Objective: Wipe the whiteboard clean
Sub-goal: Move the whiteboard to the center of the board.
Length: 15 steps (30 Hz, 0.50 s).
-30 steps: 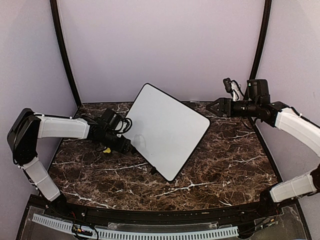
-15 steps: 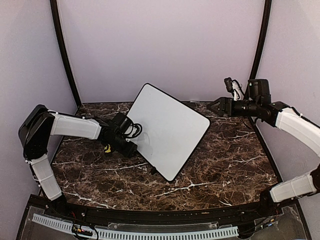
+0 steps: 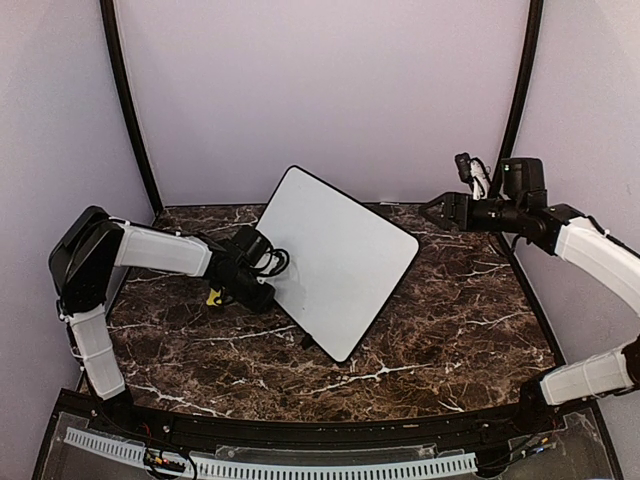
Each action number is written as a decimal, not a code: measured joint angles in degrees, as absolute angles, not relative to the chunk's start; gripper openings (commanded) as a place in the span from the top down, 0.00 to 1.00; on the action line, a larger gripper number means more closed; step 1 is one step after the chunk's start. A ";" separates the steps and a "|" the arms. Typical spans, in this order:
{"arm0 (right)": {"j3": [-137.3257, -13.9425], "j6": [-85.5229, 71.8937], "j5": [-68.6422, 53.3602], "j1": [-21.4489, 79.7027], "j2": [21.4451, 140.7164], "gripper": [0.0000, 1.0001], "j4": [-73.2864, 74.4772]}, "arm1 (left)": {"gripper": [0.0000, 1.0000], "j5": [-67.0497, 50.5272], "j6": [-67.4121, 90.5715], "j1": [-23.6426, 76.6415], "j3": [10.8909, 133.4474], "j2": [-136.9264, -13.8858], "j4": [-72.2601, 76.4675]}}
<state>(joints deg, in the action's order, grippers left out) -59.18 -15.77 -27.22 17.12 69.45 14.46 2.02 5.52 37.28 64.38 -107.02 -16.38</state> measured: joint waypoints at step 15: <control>-58.04 -17.98 -19.07 14.50 67.00 0.05 14.17 | 1.00 2.26 9.98 39.44 68.90 -110.50 -15.92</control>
